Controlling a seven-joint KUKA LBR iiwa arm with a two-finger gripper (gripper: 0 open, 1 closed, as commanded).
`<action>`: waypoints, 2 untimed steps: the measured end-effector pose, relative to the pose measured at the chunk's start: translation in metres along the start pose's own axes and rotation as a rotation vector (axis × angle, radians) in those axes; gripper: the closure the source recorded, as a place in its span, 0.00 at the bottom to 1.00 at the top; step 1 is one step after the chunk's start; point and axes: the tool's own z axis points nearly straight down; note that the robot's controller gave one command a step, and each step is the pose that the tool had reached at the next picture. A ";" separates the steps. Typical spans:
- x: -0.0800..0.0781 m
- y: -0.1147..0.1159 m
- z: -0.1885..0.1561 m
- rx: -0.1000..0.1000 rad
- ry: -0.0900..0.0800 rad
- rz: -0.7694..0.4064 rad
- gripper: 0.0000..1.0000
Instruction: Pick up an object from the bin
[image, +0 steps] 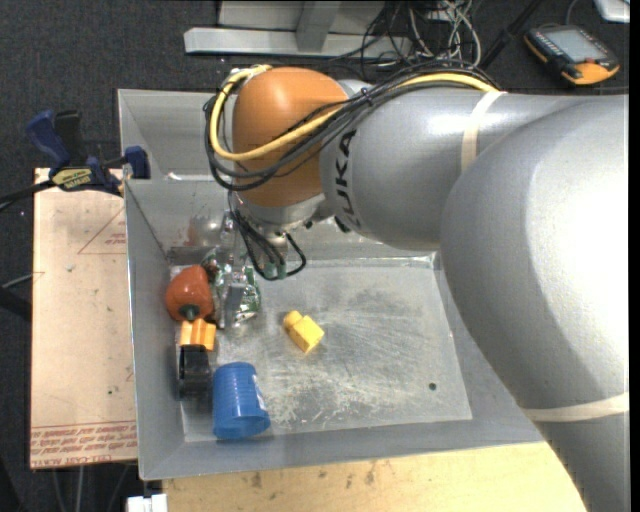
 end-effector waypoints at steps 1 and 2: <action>0.000 0.000 0.000 0.000 0.000 0.000 0.00; -0.001 0.000 0.001 0.000 -0.002 -0.003 0.00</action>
Offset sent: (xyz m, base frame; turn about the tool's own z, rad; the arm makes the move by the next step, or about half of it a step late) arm 0.0248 -0.0035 -0.0892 -0.0718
